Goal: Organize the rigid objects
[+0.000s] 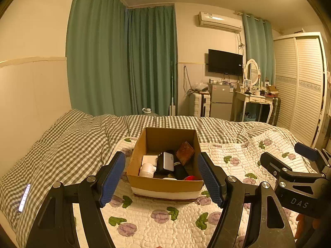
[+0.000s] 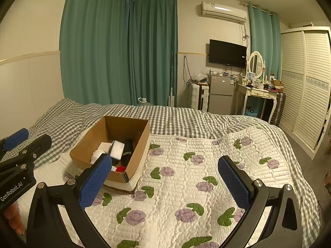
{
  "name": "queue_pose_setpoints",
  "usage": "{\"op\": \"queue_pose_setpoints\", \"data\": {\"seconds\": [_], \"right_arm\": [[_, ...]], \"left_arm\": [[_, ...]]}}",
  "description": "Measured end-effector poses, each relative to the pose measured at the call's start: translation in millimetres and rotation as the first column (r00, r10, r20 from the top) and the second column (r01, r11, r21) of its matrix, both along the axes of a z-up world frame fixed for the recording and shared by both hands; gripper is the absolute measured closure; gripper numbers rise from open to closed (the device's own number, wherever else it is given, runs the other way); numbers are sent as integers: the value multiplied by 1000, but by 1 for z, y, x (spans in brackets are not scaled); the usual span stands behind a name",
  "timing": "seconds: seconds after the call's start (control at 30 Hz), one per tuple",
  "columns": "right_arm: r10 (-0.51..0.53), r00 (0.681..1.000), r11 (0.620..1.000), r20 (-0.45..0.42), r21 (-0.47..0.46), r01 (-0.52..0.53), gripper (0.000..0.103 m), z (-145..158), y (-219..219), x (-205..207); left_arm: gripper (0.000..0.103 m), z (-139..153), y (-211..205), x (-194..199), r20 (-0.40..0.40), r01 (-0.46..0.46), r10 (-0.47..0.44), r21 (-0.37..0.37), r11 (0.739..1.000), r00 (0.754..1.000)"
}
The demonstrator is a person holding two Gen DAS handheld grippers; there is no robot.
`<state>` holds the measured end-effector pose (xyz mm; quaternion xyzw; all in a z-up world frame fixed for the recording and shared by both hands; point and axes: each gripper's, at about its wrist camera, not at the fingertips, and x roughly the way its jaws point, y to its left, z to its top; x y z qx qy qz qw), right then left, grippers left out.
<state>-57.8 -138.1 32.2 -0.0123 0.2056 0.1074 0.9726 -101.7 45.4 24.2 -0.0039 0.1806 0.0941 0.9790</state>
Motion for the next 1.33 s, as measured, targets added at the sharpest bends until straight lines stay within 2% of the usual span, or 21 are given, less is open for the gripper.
{"op": "queue_pose_setpoints", "data": {"seconds": [0.3,0.7,1.33], "right_arm": [[-16,1000,1000,0,-8,16,0,-1,-3,6],[-3,999,999,-36,-46,1,0,-15,14,35],[7,998,999,-68,-52,-11,0,-28,20,47]], "left_arm": [[28,-5,3,15,-16,-16,15,-6,1000,1000],[28,-15,8,38,-42,-4,4,-7,1000,999],[28,-27,14,44,-59,-3,2,-28,1000,998]]}}
